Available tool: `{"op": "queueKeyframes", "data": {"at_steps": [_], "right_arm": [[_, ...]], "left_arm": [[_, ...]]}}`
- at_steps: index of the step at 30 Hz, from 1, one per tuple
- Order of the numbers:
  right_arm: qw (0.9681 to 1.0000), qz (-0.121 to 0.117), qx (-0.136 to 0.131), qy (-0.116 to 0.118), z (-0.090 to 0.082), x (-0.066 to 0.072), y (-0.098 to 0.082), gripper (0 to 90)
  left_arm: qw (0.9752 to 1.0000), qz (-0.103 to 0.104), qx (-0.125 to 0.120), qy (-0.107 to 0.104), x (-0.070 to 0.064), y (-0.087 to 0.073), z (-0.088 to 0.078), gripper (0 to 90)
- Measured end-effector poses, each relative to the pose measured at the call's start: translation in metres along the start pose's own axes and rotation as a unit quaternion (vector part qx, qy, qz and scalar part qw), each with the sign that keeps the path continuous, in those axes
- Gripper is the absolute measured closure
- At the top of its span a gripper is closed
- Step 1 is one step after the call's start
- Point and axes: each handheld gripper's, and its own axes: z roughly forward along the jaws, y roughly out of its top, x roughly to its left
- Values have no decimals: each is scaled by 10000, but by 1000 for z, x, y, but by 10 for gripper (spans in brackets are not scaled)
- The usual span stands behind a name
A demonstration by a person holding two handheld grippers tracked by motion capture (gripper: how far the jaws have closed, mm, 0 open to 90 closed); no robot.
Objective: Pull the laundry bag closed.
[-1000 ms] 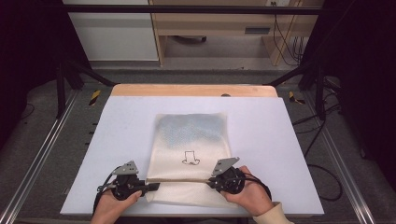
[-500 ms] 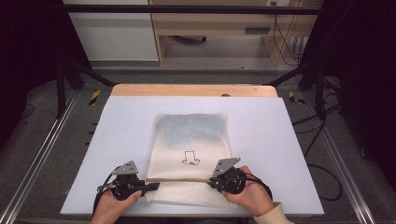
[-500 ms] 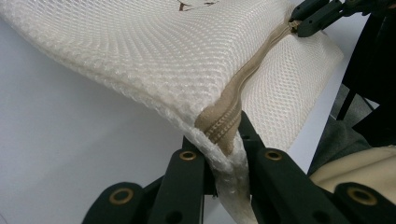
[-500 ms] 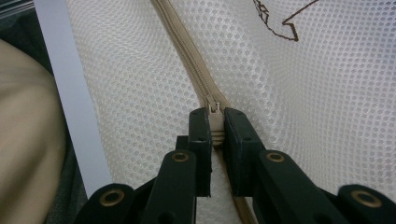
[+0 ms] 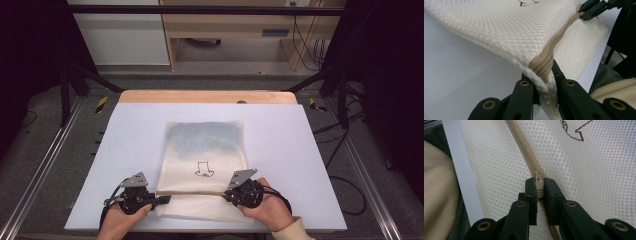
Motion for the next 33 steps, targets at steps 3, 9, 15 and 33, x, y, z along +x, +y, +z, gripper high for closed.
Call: {"op": "queueKeyframes", "data": {"at_steps": [3, 9, 15, 33], "right_arm": [[10000, 3, 16, -9, 0, 0, 0, 820], [10000, 12, -3, 4, 0, -1, 0, 819], [10000, 24, -11, 24, 0, -2, -1, 820], [9998, 178, -70, -115, -12, -6, -12, 819]], "left_arm": [[10000, 10, 2, -1, 0, 0, 0, 841], [10000, 32, -1, 3, -1, 1, -1, 841], [10000, 33, -2, 2, -1, 1, -1, 841], [10000, 65, -38, 23, -1, 2, -2, 841]]}}
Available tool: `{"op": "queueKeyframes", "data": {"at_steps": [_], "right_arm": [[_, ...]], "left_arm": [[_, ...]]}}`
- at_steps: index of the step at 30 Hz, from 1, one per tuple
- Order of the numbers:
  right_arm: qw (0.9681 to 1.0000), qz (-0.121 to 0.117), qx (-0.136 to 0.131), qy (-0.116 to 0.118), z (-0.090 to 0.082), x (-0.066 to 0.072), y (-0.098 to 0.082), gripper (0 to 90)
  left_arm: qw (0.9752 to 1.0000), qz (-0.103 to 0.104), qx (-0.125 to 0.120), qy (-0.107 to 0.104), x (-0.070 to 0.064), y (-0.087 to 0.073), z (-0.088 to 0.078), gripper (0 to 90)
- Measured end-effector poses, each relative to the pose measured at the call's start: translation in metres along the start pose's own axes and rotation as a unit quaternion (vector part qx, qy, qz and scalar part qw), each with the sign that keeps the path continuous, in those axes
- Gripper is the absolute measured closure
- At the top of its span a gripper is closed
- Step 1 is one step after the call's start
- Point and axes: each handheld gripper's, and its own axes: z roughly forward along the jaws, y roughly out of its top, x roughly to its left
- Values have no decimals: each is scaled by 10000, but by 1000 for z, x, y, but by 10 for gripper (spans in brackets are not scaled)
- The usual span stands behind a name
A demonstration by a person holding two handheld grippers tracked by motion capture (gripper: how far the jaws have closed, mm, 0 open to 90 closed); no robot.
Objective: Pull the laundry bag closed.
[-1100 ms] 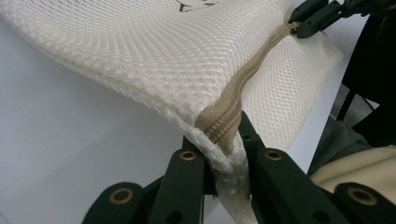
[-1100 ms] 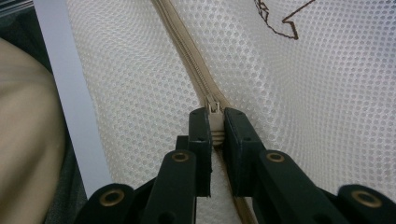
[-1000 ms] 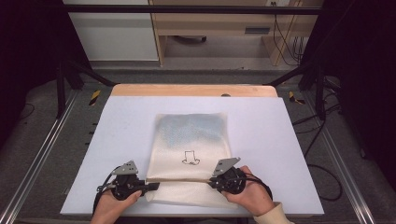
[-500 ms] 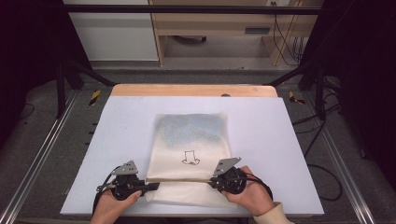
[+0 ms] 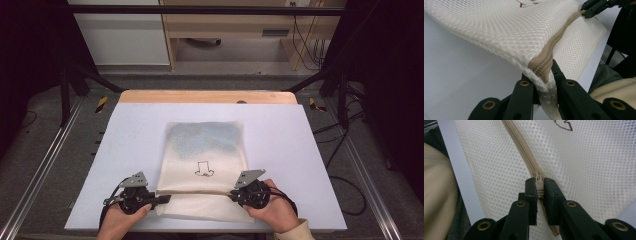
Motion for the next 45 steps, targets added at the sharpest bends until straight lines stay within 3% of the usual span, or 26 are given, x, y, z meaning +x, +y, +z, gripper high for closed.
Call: {"op": "queueKeyframes", "data": {"at_steps": [22, 45], "right_arm": [[9991, 384, -113, -144, -17, -9, -26, 819], [9987, 447, -96, -237, -24, -12, -35, 819]], "left_arm": [[10000, 32, -40, 65, 0, 1, -5, 841], [10000, 31, -36, 75, -2, 0, -4, 840]]}}
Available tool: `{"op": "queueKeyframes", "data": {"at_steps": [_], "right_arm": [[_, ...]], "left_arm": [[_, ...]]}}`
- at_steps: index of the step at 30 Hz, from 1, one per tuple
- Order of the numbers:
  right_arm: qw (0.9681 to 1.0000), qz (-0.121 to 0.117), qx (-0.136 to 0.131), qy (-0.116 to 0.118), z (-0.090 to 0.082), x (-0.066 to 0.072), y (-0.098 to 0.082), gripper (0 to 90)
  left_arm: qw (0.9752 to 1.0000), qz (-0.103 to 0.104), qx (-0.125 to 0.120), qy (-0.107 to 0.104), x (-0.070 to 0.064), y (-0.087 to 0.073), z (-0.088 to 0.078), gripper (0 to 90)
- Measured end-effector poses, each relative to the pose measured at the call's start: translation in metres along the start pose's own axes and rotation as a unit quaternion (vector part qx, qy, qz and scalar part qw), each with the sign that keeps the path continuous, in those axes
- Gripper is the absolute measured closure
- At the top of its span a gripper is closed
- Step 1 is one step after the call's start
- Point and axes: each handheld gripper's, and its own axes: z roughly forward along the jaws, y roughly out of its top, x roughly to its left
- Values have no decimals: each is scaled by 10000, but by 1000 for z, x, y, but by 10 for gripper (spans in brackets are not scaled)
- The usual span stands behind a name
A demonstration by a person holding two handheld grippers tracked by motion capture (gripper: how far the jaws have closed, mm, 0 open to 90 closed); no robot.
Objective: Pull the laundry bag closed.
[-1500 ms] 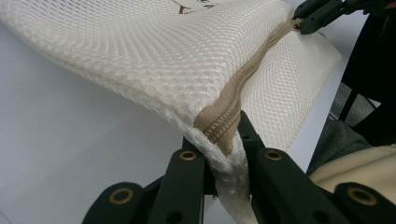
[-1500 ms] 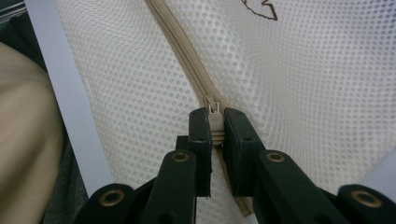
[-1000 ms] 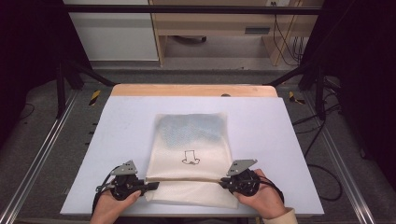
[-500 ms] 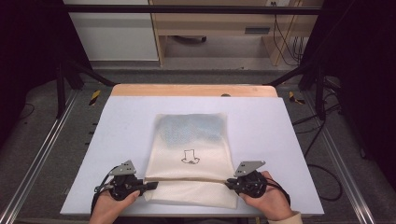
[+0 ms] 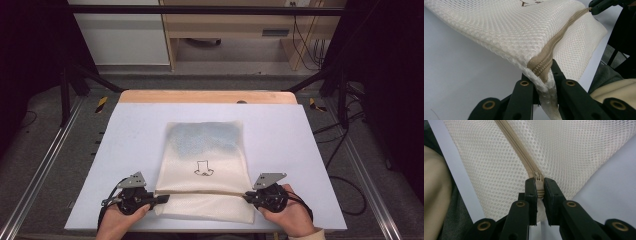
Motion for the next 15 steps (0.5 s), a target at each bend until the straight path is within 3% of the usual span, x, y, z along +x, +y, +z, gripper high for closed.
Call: {"op": "queueKeyframes", "data": {"at_steps": [15], "right_arm": [[10000, 66, 2, -49, -2, -1, -3, 819]], "left_arm": [[10000, -15, -17, -7, 0, 0, 1, 841]]}}
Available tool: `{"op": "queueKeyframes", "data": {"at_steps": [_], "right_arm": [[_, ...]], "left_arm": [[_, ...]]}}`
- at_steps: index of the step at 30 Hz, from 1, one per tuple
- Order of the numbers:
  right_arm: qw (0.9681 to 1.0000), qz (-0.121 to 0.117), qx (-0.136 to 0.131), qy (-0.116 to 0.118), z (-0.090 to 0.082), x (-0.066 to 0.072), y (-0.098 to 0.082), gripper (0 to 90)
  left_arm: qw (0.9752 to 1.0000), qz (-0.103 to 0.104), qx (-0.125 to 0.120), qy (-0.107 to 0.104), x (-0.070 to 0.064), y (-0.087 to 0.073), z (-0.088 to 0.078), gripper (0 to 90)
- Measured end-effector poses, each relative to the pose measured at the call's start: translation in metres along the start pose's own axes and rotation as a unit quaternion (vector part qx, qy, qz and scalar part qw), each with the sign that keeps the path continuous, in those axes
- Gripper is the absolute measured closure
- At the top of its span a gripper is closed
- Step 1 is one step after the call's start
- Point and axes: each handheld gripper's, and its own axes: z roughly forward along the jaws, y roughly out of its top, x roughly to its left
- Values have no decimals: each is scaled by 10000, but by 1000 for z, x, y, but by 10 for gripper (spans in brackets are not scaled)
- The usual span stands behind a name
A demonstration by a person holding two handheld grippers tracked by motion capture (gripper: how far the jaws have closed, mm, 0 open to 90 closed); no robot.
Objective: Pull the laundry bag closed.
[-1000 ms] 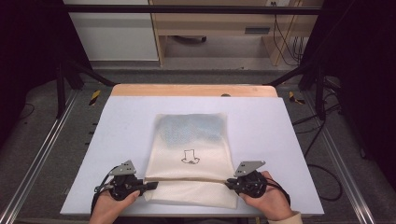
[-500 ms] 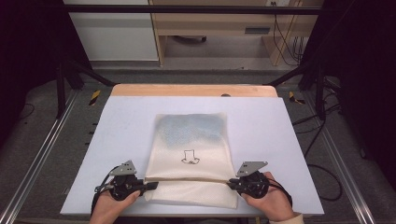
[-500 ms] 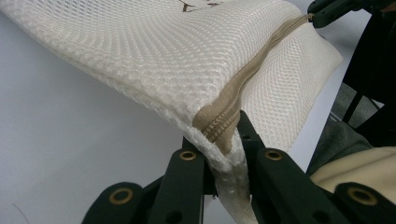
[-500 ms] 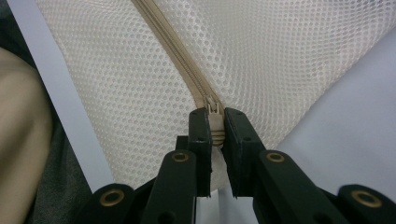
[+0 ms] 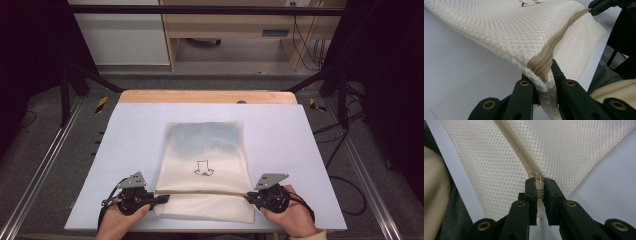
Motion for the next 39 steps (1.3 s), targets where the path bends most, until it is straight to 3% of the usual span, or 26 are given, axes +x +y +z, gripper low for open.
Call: {"op": "queueKeyframes", "data": {"at_steps": [10, 31, 37, 39], "right_arm": [[10000, 22, -45, 5, -1, -1, -1, 819], [9999, 112, 118, 12, 0, -4, -5, 819], [9998, 95, 160, 14, 2, -3, -4, 819], [9998, 126, 173, 45, 2, -2, -4, 817]], "left_arm": [[10000, 19, -11, 11, -1, 1, 0, 841], [10000, 7, -30, 17, 0, 1, -2, 839], [9999, -19, -12, 102, -2, 1, -1, 819], [9999, -18, -23, 148, -3, 1, -2, 759]]}}
